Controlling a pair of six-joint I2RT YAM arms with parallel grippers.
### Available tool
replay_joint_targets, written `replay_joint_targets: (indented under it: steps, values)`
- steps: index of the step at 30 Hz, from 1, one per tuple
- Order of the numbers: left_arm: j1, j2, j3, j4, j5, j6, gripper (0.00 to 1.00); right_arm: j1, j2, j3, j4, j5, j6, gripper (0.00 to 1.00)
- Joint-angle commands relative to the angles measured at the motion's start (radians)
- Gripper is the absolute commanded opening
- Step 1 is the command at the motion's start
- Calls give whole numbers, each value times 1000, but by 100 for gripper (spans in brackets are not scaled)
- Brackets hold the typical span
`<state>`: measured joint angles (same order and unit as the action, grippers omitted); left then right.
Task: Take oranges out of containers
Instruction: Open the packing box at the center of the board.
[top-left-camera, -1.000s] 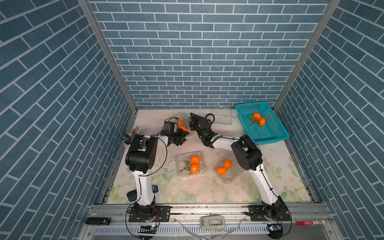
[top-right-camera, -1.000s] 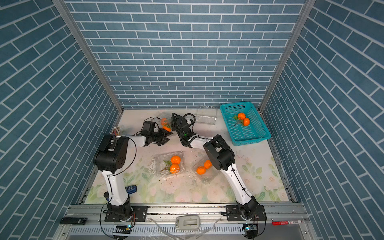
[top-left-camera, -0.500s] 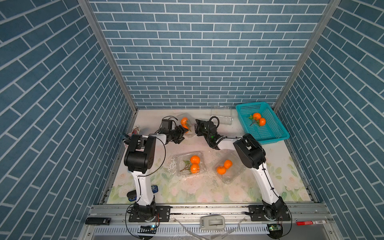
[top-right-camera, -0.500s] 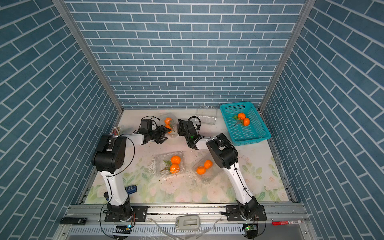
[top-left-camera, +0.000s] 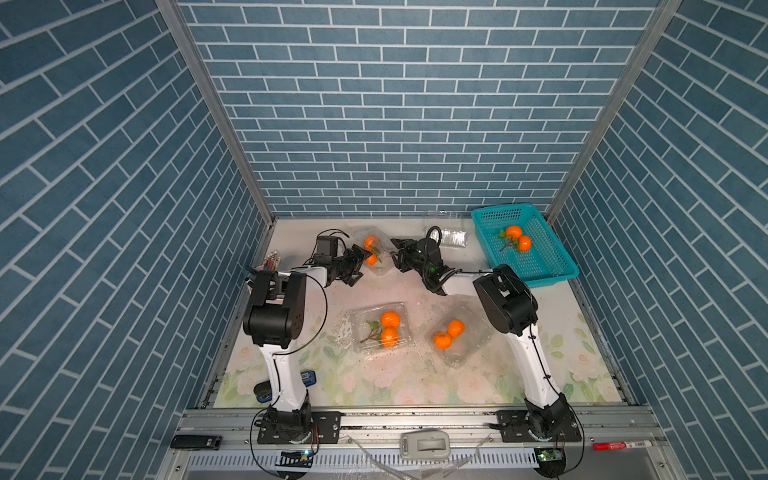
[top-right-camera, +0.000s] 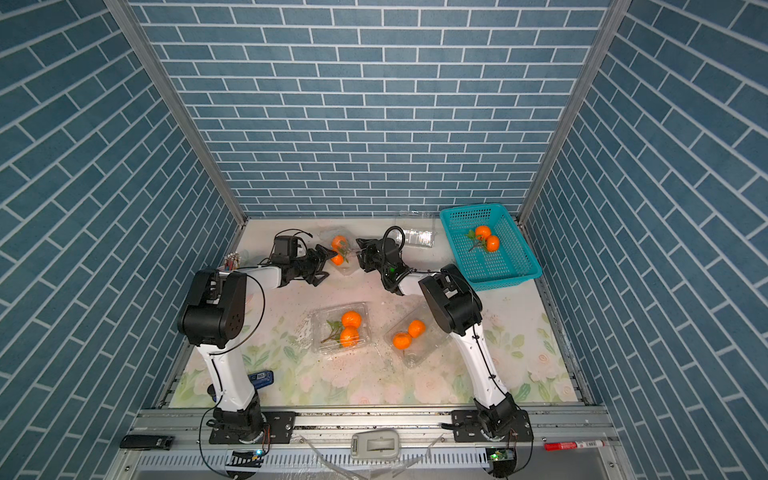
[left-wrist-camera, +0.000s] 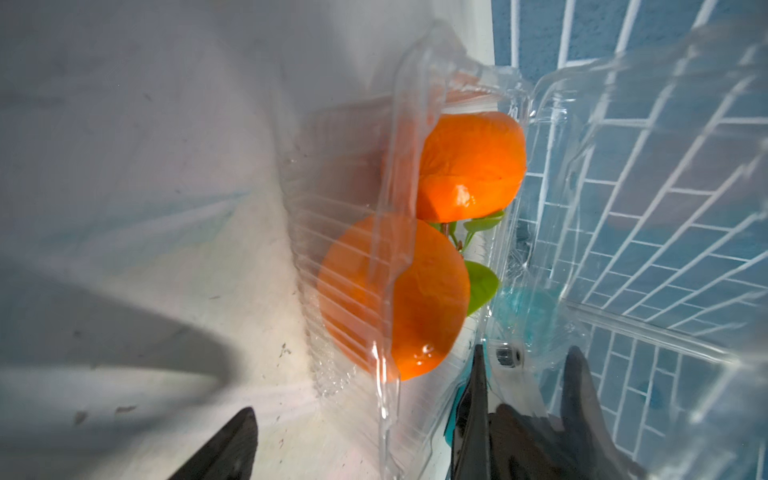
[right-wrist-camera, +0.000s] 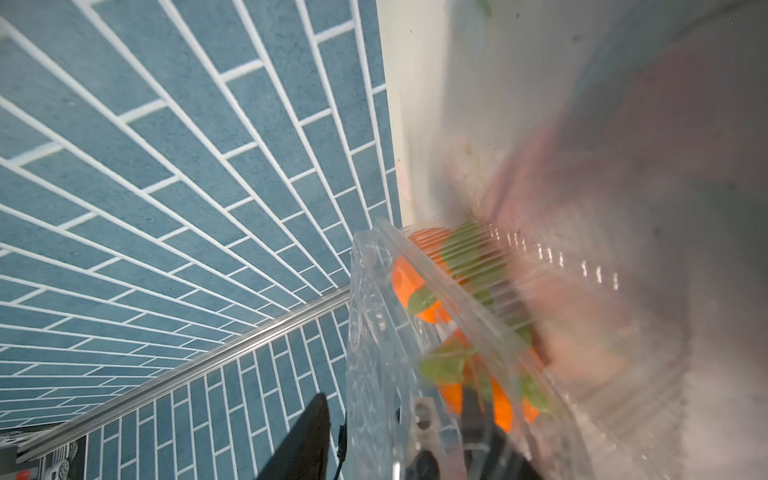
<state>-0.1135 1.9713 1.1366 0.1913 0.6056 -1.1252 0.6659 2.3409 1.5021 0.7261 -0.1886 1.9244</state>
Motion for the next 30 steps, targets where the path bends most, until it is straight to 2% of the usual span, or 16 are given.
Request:
replay_joint_targets:
  steps: [1,8,16,21,30]
  values:
    - [3,-31,24,-15,10,19,93,-5,-49,16,-5,-85,-62,52]
    - [17,-62,47,-45,5,73,99,-35,-90,-24,-22,-181,-151,54]
    - [23,-69,61,-21,19,97,99,-48,-126,-35,-97,-296,-300,57]
    - [23,-61,83,-18,35,116,99,-53,-190,-33,-261,-348,-496,59]
    - [23,-64,111,-11,58,141,99,-58,-275,-10,-506,-347,-740,65]
